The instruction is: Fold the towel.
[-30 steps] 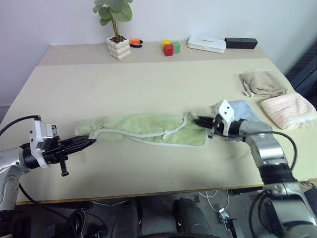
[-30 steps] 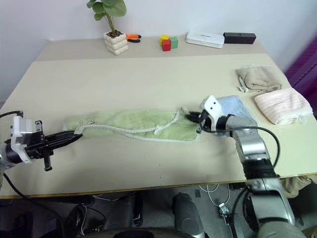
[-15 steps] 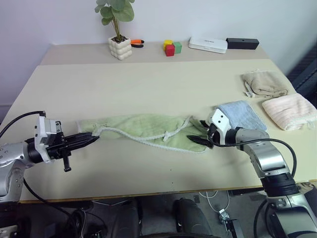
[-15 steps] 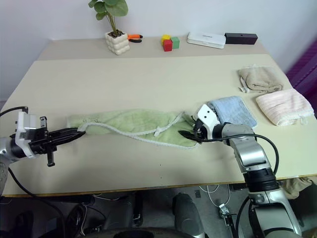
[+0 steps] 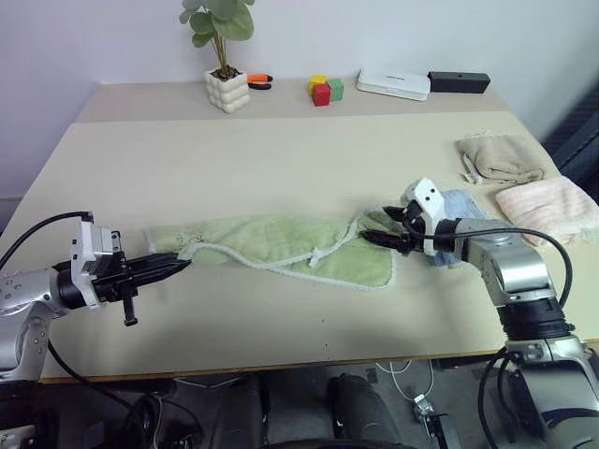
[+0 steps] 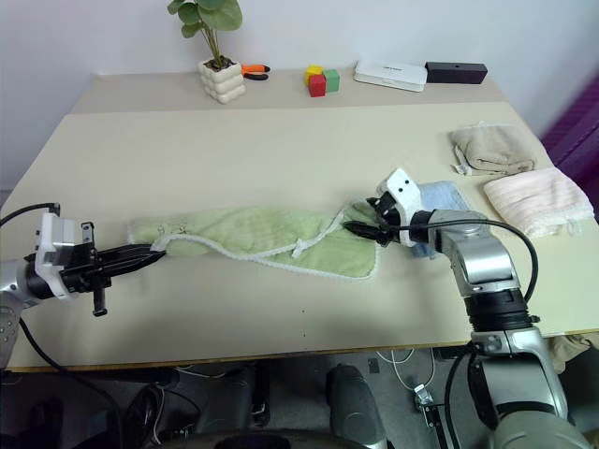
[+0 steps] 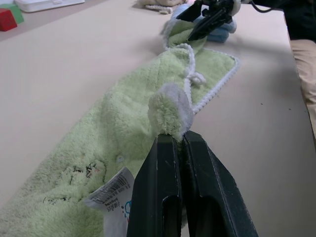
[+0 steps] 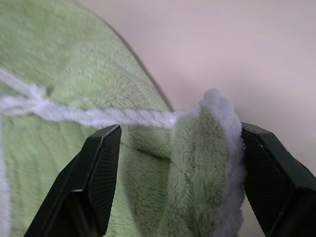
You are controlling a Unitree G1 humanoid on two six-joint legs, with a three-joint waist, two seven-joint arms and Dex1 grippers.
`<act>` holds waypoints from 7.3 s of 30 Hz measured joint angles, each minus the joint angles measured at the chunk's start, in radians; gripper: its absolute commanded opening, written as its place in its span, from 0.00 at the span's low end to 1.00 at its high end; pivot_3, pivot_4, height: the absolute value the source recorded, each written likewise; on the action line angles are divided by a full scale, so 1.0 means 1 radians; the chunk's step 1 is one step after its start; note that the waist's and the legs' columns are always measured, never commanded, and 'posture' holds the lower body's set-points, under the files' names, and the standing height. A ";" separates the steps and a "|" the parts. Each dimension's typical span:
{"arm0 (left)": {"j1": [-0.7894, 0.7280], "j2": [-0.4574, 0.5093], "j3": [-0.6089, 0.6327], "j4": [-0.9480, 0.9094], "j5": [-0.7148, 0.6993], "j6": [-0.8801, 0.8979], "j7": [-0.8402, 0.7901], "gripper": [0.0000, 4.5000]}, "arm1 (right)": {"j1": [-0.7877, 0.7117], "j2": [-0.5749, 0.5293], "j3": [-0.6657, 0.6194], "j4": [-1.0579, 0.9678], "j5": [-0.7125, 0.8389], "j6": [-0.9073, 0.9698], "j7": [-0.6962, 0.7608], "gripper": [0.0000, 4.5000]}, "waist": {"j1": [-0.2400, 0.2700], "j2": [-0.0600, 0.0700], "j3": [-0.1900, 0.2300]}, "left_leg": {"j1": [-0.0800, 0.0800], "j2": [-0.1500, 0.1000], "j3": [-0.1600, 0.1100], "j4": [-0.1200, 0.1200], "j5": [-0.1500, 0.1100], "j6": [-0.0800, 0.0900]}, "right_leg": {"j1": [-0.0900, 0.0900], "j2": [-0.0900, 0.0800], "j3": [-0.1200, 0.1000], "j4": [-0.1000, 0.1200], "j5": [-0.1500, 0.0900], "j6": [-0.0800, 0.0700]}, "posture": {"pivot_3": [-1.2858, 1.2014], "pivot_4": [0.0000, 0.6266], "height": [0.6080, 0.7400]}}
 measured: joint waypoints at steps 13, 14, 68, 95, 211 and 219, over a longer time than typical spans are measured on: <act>0.006 0.000 -0.001 -0.001 0.003 -0.006 0.004 0.00 | -0.074 0.027 0.000 0.117 0.026 0.086 -0.005 0.01 | -0.001 0.000 0.000 | 0.000 0.000 0.000 0.000 0.000 0.000 | 0.000 0.000 0.000 0.000 0.000 0.001 | 0.52 0.24 0.96; 0.010 0.000 -0.001 -0.001 0.006 -0.009 0.004 0.00 | -0.079 0.028 -0.004 0.117 0.035 0.093 -0.005 0.01 | -0.002 0.000 0.000 | 0.000 0.000 0.000 0.000 0.000 0.000 | 0.000 0.000 0.000 0.000 0.000 0.001 | 0.52 0.24 0.96; -0.539 0.033 -0.025 0.998 0.245 -0.584 -0.212 0.00 | 0.183 0.087 -0.018 0.030 -0.086 -0.797 -0.131 0.01 | 0.001 -0.002 0.003 | -0.016 0.002 0.001 0.005 0.004 -0.006 | -0.016 0.001 -0.005 0.008 0.001 0.003 | 0.52 0.24 0.96; -0.459 0.025 -0.008 0.891 0.216 -0.562 -0.196 0.00 | 0.316 -0.103 0.015 -0.095 -0.122 -0.702 0.075 0.56 | 0.027 -0.004 0.001 | -0.015 0.002 0.000 0.012 0.004 -0.005 | -0.016 0.001 -0.005 0.014 0.001 0.003 | 0.52 0.24 0.96; -0.652 -0.043 -0.043 1.220 0.338 -0.651 0.159 0.00 | 0.037 0.020 -0.001 0.284 -0.183 -0.752 -0.052 0.01 | 0.043 -0.004 0.002 | -0.015 0.006 0.004 0.018 0.001 -0.001 | -0.016 0.002 -0.007 0.016 0.002 0.001 | 0.52 0.24 0.96; -0.652 -0.054 -0.056 1.227 0.381 -0.592 0.215 0.07 | 0.038 0.023 0.005 0.298 -0.195 -0.742 -0.058 0.14 | 0.043 -0.004 0.002 | -0.015 0.006 0.004 0.018 0.001 -0.001 | -0.016 0.002 -0.007 0.016 0.002 0.001 | 0.52 0.24 0.96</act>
